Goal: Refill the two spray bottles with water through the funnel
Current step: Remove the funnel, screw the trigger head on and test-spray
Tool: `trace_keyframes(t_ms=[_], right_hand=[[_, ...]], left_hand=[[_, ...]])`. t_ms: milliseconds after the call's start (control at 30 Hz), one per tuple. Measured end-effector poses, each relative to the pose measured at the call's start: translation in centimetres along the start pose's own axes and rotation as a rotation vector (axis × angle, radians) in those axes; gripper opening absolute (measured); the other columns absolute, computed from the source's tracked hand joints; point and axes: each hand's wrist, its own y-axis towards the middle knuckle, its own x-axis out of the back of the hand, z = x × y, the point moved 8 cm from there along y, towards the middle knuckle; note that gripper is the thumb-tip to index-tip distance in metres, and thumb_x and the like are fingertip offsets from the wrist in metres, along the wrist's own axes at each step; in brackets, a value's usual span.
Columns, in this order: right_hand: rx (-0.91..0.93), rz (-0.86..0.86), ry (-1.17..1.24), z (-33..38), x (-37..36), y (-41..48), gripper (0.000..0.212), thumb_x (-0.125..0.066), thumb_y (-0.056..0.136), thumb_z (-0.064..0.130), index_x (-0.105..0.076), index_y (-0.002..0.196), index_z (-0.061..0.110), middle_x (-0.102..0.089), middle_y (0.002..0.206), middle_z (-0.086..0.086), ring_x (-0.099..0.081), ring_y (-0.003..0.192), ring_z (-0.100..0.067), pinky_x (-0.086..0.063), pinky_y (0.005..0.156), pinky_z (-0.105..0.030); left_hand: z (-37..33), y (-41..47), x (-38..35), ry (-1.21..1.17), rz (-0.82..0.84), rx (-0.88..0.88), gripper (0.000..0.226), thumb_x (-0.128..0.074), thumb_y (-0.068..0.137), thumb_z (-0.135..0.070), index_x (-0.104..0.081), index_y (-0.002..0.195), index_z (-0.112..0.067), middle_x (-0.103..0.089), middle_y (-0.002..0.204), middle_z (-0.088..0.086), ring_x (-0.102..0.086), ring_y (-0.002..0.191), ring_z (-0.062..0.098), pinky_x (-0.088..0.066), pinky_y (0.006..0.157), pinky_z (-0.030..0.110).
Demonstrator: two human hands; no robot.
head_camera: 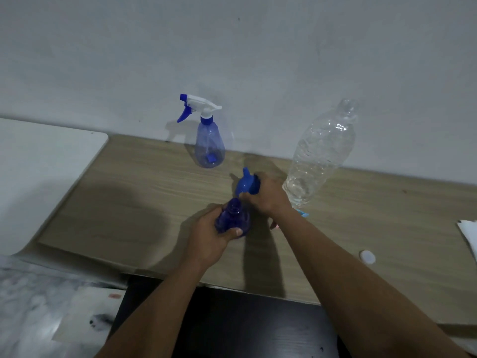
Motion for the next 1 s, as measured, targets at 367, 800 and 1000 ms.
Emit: trace_keyframes(t_ms=[367, 800, 1000], right_hand=[[0.080, 0.064, -0.264, -0.9, 0.3, -1.5, 0.053, -0.065, 0.088, 0.024, -0.047, 0.138, 0.015, -0.066, 0.123, -0.013, -0.063, 0.109, -0.035, -0.052, 0.088, -0.039], [0.187, 0.015, -0.604, -3.8, -0.1, -7.1, 0.040, -0.055, 0.088, -0.001, -0.056, 0.127, 0.009, -0.062, 0.123, -0.011, -0.055, 0.117, -0.031, -0.049, 0.087, -0.039], [0.103, -0.022, -0.677, -4.4, 1.0, -7.5, 0.043, -0.071, 0.090, 0.029, -0.057, 0.126, 0.010, -0.064, 0.123, -0.012, -0.052, 0.120, -0.032, -0.044, 0.092, -0.039]], left_hand=[[-0.5, -0.2, 0.3, -0.016, -0.010, 0.001, 0.049, -0.086, 0.068, 0.000, -0.070, 0.112, -0.014, -0.073, 0.093, -0.008, -0.066, 0.084, -0.003, -0.052, 0.078, 0.017], [-1.1, -0.8, 0.3, 0.026, 0.010, 0.022, 0.055, -0.085, 0.071, -0.003, -0.067, 0.121, -0.016, -0.071, 0.109, 0.001, -0.064, 0.089, -0.010, -0.044, 0.075, 0.002], [-1.4, -1.0, 0.4, 0.040, 0.008, 0.023, 0.054, -0.084, 0.073, -0.003, -0.067, 0.122, -0.015, -0.070, 0.110, 0.002, -0.061, 0.086, -0.017, -0.042, 0.072, -0.002]])
